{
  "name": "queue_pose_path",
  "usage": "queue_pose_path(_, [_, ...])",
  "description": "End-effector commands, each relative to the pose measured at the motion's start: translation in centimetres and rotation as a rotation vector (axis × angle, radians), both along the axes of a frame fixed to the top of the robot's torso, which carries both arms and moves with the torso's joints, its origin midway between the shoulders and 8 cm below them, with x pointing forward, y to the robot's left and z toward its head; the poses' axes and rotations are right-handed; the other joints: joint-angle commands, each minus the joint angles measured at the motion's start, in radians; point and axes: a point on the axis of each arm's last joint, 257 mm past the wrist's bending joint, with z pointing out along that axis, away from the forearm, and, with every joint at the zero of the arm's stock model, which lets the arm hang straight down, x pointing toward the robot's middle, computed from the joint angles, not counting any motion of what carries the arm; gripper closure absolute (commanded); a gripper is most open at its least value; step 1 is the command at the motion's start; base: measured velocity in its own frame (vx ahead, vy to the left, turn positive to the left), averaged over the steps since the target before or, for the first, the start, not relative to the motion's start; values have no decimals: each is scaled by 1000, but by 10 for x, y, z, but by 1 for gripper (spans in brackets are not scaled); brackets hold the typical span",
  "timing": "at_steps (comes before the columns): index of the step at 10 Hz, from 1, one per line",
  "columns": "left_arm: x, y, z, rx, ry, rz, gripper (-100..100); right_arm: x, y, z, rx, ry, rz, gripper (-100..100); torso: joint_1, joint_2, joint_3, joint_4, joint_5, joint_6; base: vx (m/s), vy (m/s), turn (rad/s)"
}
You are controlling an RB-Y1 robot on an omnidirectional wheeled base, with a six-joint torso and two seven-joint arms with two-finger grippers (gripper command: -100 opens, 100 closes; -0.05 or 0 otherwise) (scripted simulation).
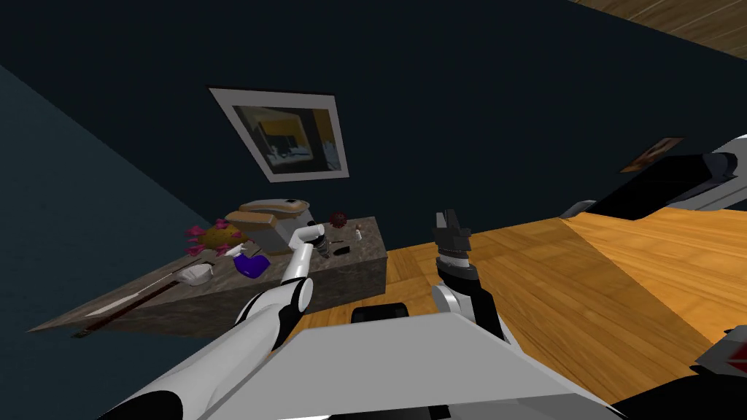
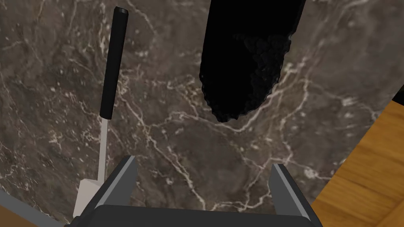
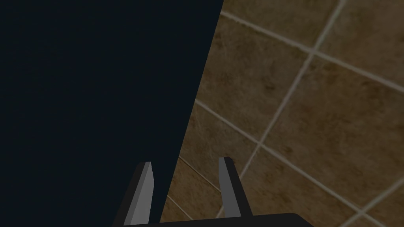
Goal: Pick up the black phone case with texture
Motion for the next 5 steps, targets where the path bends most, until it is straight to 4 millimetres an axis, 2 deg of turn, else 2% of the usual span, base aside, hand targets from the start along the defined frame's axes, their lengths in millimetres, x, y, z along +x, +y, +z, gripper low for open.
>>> queue_pose_path(1, [-8, -3, -3, -10, 39, 1, -100, 0, 0, 0, 0, 0, 0, 0, 0, 0, 0, 0, 0, 0, 40, -40, -91])
queue_pose_path(3, [-28, -11, -13, -31, 125, 2, -100, 0, 0, 0, 0, 0, 0, 0, 0, 1, 0, 0, 0, 0, 46, -59, -210])
queue_pose_path(5, [-47, -17, -23, -48, 205, 2, -100, 0, 0, 0, 0, 0, 0, 0, -2, -2, -1, -1, -1, 0, 95, -66, -195])
